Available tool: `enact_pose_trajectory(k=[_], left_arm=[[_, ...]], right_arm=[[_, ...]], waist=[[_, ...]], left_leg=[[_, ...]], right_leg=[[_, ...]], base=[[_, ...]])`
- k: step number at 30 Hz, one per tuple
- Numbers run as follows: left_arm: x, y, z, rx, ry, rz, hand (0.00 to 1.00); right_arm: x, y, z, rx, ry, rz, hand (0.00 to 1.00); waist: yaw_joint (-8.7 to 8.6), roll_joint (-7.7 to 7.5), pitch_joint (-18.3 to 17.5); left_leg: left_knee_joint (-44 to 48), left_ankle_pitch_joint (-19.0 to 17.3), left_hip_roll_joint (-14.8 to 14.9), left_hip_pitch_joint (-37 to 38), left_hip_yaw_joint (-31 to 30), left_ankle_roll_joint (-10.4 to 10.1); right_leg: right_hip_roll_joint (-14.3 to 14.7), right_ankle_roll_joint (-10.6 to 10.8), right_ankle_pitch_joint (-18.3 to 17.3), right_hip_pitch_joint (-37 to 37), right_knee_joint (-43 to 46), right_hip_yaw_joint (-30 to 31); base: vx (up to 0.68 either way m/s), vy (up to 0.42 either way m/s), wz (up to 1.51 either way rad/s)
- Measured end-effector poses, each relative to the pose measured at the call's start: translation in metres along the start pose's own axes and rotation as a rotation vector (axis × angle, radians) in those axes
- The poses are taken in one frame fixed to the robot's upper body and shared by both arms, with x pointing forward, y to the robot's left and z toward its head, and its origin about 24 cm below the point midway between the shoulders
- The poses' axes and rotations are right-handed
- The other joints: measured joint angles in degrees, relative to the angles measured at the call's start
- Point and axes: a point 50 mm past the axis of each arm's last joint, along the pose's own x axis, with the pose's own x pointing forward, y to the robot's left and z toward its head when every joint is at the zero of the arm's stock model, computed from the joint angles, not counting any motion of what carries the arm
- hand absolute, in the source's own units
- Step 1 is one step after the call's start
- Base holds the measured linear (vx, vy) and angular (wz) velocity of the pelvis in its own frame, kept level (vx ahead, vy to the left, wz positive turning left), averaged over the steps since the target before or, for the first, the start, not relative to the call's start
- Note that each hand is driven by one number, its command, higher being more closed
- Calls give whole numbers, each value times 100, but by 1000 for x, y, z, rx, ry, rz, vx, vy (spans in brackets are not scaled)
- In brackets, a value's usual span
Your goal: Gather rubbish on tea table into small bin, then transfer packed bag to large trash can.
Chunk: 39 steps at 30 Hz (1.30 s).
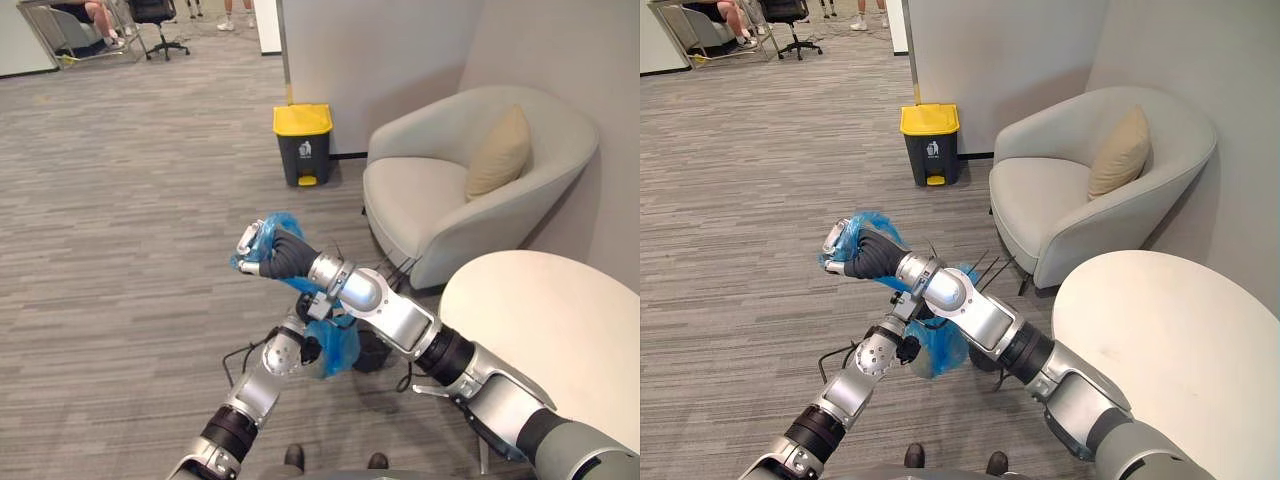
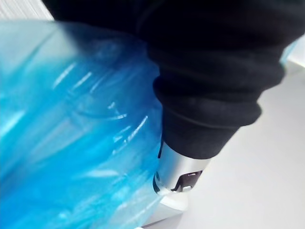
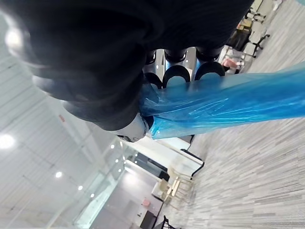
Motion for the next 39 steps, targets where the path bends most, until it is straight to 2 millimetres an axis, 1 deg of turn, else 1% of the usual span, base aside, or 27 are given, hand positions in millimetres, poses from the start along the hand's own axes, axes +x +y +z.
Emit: enact_pose_trajectory(k=[1, 2, 5, 8, 10, 12, 14, 15, 17, 18, 20, 21, 22, 23, 25, 26, 27, 28, 29, 31, 32, 33, 34, 36, 37, 38, 39], left_arm=[[0, 0, 0, -6, 1, 2, 100], [0, 1, -1, -24, 6, 7, 100], [-1, 3, -1, -49, 12, 24, 100], [-5, 5, -2, -98, 17, 57, 100], [-10, 10, -2, -129, 16, 92, 100], [-15, 17, -3, -151, 17, 139, 100], [-23, 31, -4, -179, 14, 214, 100], [-25, 34, -4, -187, 13, 232, 100], [-35, 46, -10, -207, 32, 296, 100], [-38, 48, -12, -210, 39, 308, 100], [-49, 53, -23, -215, 84, 347, 100], [-52, 55, -26, -218, 97, 357, 100], [-58, 57, -32, -226, 121, 374, 100], [-61, 58, -34, -226, 133, 383, 100], [-73, 67, -46, -233, 180, 434, 100], [-75, 68, -47, -233, 185, 441, 100], [-85, 74, -54, -230, 218, 479, 100], [-92, 79, -59, -226, 242, 503, 100], [-96, 80, -62, -223, 254, 513, 100], [-109, 85, -72, -216, 306, 544, 100], [-112, 85, -76, -218, 321, 550, 100], [-117, 85, -81, -226, 347, 558, 100], [-123, 83, -88, -237, 385, 563, 100], [-134, 81, -99, -244, 446, 575, 100], [-142, 81, -106, -247, 483, 583, 100], [-150, 80, -113, -264, 519, 585, 100], [-154, 80, -116, -267, 537, 588, 100]], right_arm=[[0, 1, 0, -2, 0, 5, 100], [0, 3, 0, -9, 0, 16, 0], [-1, 5, -1, -47, -3, 30, 0], [-7, 10, -3, -68, -16, 41, 0], [-16, 13, -11, -96, 4, 41, 0], [-27, 12, -20, -140, 40, 33, 0], [-44, 3, -30, -188, 96, -12, 0], [-49, 1, -31, -203, 104, -28, 0], [-68, -9, -33, -256, 128, -76, 0], [-73, -11, -33, -262, 132, -85, 0], [-93, -16, -39, -299, 175, -104, 0], [-98, -16, -40, -301, 189, -103, 0], [-109, -16, -44, -301, 221, -104, 0], [-116, -16, -47, -299, 241, -106, 0], [-145, -15, -60, -289, 347, -98, 0], [-148, -14, -62, -287, 360, -94, 0], [-169, -13, -69, -275, 432, -80, 0], [-185, -10, -73, -257, 490, -85, 0], [-193, -9, -76, -246, 517, -90, 0], [-221, -3, -83, -199, 615, -130, 0], [-228, -2, -86, -184, 643, -146, 0], [-238, 1, -93, -158, 690, -175, 0], [-252, 5, -105, -112, 763, -245, 0], [-273, 10, -121, -46, 877, -365, 0], [-285, 13, -129, -3, 936, -452, 0], [-295, 13, -133, 24, 982, -535, 0], [-300, 13, -135, 35, 1002, -570, 0]], waist=[[-6, 0, 0], [-16, 0, 0], [-20, 0, 0], [-22, -1, 0], [-21, -3, -1], [-24, -16, -8], [-25, -18, -8], [-24, -19, -8], [-27, -20, -9], [-26, -23, -10], [-27, -34, -16], [-30, -38, -16], [-29, -47, -18], [-29, -52, -18], [-24, -63, -17], [-23, -63, -17], [-23, -62, -16], [-19, -62, -16], [-20, -62, -16], [-27, -58, -15], [-27, -58, -15], [-34, -59, -15], [-46, -58, -14], [-51, -54, -15], [-62, -44, -11], [-77, -31, -1], [-87, -29, 0]], left_leg=[[2, 0, 3, 0, 0, 0], [4, 0, 8, -1, -1, 0], [5, 1, 22, -12, -1, 1], [5, 0, 32, -11, 0, 1], [3, 0, 31, -12, 0, 0], [-21, 0, 16, -9, 13, 2], [-22, 0, -1, -5, 20, 3], [-22, 0, -7, -5, 21, 3], [-23, -1, -27, 2, 48, 3], [-23, -1, -31, 4, 60, 2], [-24, -3, -51, 20, 81, 3], [-24, -5, -55, 25, 85, 5], [-24, -10, -63, 27, 91, 11], [-24, -15, -66, 26, 91, 18], [-25, -40, -77, -11, 85, 27], [-25, -43, -79, -20, 84, 28], [-25, -59, -92, -28, 75, 41], [-25, -67, -99, -37, 69, 53], [-25, -71, -102, -49, 67, 59], [-24, -91, -97, -91, 42, 77], [-24, -97, -98, -94, 18, 74], [-23, -130, -115, -99, 13, 26], [-23, -131, -116, -111, 4, 23], [-22, -132, -116, -159, -8, 21], [-21, -132, -118, -243, -48, 21], [-11, -131, -127, -328, -130, 20], [9, -131, -134, -374, -172, 17]], right_leg=[[9, -65, 6, 0, -3, 2], [17, -82, 11, 0, -14, 6], [34, -96, 21, 1, -42, 8], [45, -99, 18, 5, -43, 8], [44, -99, 16, 8, -42, 7], [34, -98, 15, 11, -48, 4], [18, -97, 14, 15, -48, 6], [12, -97, 14, 15, -48, 5], [-15, -95, 15, 19, -49, 5], [-21, -95, 15, 21, -51, 6], [-43, -92, 16, 37, -58, 12], [-48, -92, 16, 42, -61, 15], [-54, -89, 15, 46, -70, 22], [-57, -87, 13, 46, -73, 24], [-60, -80, 14, 47, -114, 29], [-60, -79, 14, 49, -125, 30], [-60, -72, 19, 54, -182, 45], [-62, -49, 35, 56, -195, 51], [-63, -49, 35, 59, -204, 52], [-70, -41, 30, 50, -206, 54], [-70, -36, 26, 48, -206, 54], [-68, -31, 19, 47, -205, 37], [-69, -30, -2, 45, -205, 10], [-70, -26, -41, -1, -194, -13], [-77, -29, -70, -82, -145, -53], [-88, -35, -104, -142, -112, -136], [-98, -30, -119, -176, -80, -187]], base=[[0, 0, 0], [0, 0, 0], [0, 0, 0], [0, 0, 0], [4, 16, 0], [-4, 18, 0], [-11, 41, 1], [-8, 53, 1], [-6, 44, 0], [-3, 42, 0], [-1, 48, -1], [1, 37, -1], [0, 0, 0], [3, 31, 0], [0, 0, 0], [10, 25, 3], [22, 23, 3], [32, 25, 3], [0, 0, 0], [0, 0, 0], [38, 14, 2], [28, 14, 6], [41, 18, 7], [29, 11, 8], [24, 9, 19], [28, 9, 27], [46, 10, 48]])
